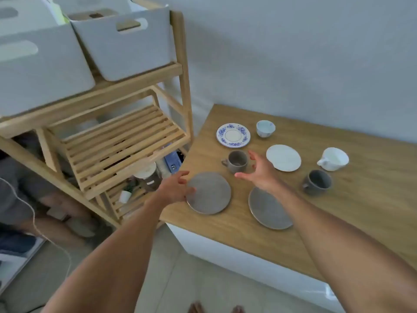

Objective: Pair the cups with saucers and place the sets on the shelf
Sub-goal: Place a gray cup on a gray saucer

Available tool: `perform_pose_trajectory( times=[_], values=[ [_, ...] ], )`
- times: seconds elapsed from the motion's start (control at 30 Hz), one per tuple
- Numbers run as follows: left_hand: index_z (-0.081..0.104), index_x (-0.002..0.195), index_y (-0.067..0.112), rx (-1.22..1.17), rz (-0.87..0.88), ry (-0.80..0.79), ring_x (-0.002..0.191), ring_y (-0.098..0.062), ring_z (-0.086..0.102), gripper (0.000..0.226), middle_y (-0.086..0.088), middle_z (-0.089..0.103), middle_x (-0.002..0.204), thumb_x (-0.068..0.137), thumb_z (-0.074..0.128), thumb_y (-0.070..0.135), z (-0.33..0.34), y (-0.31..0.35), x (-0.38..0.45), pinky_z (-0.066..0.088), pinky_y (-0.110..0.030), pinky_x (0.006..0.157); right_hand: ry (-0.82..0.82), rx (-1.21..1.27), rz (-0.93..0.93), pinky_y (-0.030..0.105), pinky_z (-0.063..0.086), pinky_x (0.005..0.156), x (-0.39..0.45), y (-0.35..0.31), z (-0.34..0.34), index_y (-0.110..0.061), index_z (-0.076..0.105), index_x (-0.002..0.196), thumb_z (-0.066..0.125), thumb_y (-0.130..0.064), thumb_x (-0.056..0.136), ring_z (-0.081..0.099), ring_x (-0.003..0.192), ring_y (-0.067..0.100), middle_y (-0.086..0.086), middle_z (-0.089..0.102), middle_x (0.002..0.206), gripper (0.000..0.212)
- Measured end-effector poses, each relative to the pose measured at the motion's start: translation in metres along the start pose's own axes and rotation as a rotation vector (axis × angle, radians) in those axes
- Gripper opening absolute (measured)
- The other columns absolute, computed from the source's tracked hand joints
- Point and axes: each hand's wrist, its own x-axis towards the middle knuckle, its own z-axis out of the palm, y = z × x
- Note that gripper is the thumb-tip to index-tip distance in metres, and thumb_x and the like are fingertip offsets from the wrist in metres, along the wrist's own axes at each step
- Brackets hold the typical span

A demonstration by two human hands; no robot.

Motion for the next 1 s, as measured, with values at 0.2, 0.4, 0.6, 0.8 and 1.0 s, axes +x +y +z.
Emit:
perform_pose_trajectory(
  times=[0.2,0.4,0.6,0.8,1.0],
  values=[
    [0.053,0.146,0.004,-0.205,-0.05,-0.049,0.091,-0.025,0.068,0.06,-0.009,0.063,0.118,0.09,0.075,-0.002,-0.001,-0.005,0.003,0.065,-0.029,0.064,-0.001,-0.027,-0.017,0.048,0.047,0.115,0.022,-0.003,0.009,-0.018,0.038,0.161,0.096,-0.047,0.07,0.054,0.141,0.027,0.007,0.05,0.158,0.111],
    [0.067,0.132,0.009,-0.187,-0.038,-0.012,0.09,-0.025,0.071,0.045,-0.006,0.07,0.108,0.09,0.073,-0.006,0.0,-0.013,0.008,0.066,-0.03,0.066,0.039,0.055,-0.05,0.029,0.05,0.095,0.03,-0.004,0.013,-0.018,0.056,0.146,0.096,-0.037,0.073,0.064,0.121,0.019,0.003,0.065,0.14,0.086],
    [0.068,0.128,0.013,-0.229,-0.032,-0.027,0.091,-0.021,0.071,0.043,-0.004,0.07,0.107,0.089,0.074,-0.006,0.001,-0.018,0.014,0.066,-0.029,0.068,0.076,0.101,-0.097,0.02,0.052,0.082,0.016,-0.009,0.013,-0.022,0.062,0.14,0.097,-0.044,0.068,0.07,0.105,0.014,-0.006,0.07,0.123,0.083],
    [0.067,0.131,0.012,-0.272,-0.021,-0.05,0.095,-0.023,0.071,0.045,-0.006,0.071,0.113,0.09,0.074,-0.005,0.006,-0.016,0.016,0.066,-0.031,0.07,0.036,0.136,-0.19,0.033,0.061,0.095,-0.013,-0.023,0.03,-0.023,0.065,0.139,0.1,-0.044,0.063,0.072,0.107,0.013,-0.005,0.074,0.124,0.086],
    [0.066,0.133,0.012,-0.269,-0.009,-0.069,0.098,-0.021,0.074,0.048,-0.003,0.073,0.111,0.09,0.072,-0.007,0.007,-0.016,0.017,0.066,-0.032,0.073,0.031,0.123,-0.246,0.033,0.059,0.098,-0.033,-0.03,0.054,-0.021,0.066,0.139,0.099,-0.047,0.063,0.071,0.111,0.011,-0.004,0.073,0.127,0.087]
  ],
)
